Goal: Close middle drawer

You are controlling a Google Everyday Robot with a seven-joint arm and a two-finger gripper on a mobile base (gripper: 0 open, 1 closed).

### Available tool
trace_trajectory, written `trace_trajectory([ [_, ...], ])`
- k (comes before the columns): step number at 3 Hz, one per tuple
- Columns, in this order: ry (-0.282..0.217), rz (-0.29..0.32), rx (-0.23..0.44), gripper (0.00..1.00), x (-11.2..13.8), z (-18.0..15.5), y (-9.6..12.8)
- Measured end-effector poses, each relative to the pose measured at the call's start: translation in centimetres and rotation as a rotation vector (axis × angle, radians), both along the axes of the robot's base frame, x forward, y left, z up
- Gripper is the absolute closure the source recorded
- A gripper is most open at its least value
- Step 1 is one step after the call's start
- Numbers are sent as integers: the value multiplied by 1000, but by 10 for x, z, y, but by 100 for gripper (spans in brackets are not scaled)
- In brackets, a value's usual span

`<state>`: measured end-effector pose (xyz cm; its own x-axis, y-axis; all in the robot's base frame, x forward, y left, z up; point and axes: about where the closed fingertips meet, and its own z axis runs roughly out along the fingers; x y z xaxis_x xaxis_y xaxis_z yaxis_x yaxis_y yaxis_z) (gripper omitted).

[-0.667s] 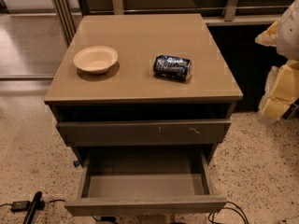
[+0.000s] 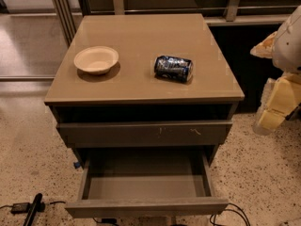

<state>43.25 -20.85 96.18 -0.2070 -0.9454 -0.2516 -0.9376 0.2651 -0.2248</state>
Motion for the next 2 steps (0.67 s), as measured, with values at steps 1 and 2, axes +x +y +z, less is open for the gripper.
trace_trajectory([
  [1, 44, 14, 105, 14, -17, -41, 16],
  [2, 51, 19, 227, 37, -39, -90, 25],
])
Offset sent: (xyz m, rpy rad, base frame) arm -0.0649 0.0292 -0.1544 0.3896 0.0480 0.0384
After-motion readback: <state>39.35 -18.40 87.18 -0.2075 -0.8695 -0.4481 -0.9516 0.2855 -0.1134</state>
